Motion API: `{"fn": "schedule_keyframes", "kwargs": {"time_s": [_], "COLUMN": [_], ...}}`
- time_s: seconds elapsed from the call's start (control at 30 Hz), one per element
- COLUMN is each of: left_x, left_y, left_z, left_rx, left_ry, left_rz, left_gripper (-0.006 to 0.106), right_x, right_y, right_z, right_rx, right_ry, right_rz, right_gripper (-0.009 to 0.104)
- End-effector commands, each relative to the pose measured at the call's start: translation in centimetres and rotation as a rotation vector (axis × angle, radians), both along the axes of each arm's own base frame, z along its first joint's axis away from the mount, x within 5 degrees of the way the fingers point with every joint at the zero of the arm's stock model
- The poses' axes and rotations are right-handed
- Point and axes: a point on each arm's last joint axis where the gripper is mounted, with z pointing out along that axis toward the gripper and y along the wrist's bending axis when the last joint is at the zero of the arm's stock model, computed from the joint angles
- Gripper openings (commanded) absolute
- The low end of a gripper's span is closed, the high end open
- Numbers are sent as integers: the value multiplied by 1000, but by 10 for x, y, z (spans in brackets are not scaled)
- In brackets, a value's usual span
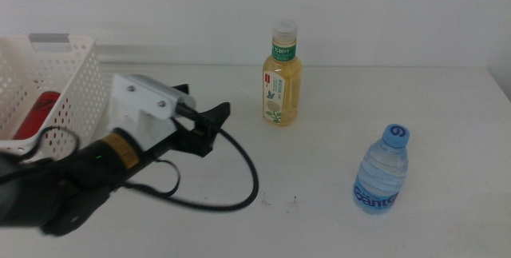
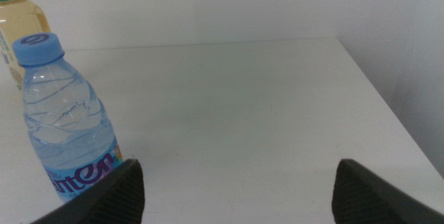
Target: Use arms to grab the bottles and put them into the dustbin to the left of the table.
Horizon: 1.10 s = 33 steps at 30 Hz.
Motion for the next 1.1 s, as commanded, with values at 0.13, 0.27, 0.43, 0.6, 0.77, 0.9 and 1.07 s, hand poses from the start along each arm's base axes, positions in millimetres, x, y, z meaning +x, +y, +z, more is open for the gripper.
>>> {"fn": "schedule_keyframes", "kwargs": {"time_s": [0.13, 0.27, 0.43, 0.6, 0.77, 0.9, 1.07], "left_x": [34, 54, 72, 84, 93, 99, 100], "left_y": [-26, -45, -65, -79, -86, -88, -90], "left_z": [-17, -25, -37, -53, -62, -64, -61], "left_rx": [-19, 6, -4, -27, -20, -26, -36], "left_ry": [14, 32, 40, 70, 81, 75, 56], "left_rz": [-53, -71, -78, -47, -36, -32, -42], "left_gripper": [94, 94, 94, 94, 94, 94, 94], "right_x": [0, 0, 0, 0, 0, 0, 0], "right_y": [0, 0, 0, 0, 0, 0, 0], "right_z": [0, 0, 0, 0, 0, 0, 0], "right_rx": [-12, -12, -12, -12, -12, -12, -12], "right_ry": [-10, -10, -10, -10, -10, -10, -10], "right_rz": [-4, -4, -4, -4, -4, -4, -4], "right_gripper": [86, 86, 86, 86, 86, 86, 86]}}
